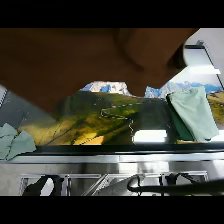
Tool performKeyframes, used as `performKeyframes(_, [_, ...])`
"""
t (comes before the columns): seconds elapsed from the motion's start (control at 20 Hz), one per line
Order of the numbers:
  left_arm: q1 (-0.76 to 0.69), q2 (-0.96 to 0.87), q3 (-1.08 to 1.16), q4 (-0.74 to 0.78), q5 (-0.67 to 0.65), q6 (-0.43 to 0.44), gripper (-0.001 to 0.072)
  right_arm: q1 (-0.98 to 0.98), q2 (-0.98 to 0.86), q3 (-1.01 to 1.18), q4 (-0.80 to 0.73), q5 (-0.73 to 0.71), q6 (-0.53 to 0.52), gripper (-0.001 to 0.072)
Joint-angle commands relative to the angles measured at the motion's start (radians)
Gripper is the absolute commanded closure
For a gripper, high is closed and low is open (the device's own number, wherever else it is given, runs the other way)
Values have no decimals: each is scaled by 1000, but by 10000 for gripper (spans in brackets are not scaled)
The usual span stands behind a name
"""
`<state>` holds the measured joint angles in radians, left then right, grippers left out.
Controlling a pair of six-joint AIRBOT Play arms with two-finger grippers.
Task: Fold the shirts.
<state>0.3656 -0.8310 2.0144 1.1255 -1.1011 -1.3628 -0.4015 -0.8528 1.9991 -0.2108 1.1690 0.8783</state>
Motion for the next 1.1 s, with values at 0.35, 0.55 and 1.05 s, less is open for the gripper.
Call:
performKeyframes(0.35, [-47, -158, -252, 0, -21, 127, 696, -36, -117, -96, -70, 73, 34, 696])
performKeyframes(0.55, [-168, -418, -389, 10, 34, 175, 696, 122, -347, -258, -158, 72, 18, 696])
performKeyframes(1.05, [-273, -1103, -159, 137, 48, 84, 695, 220, -942, -185, -257, -181, 19, 697])
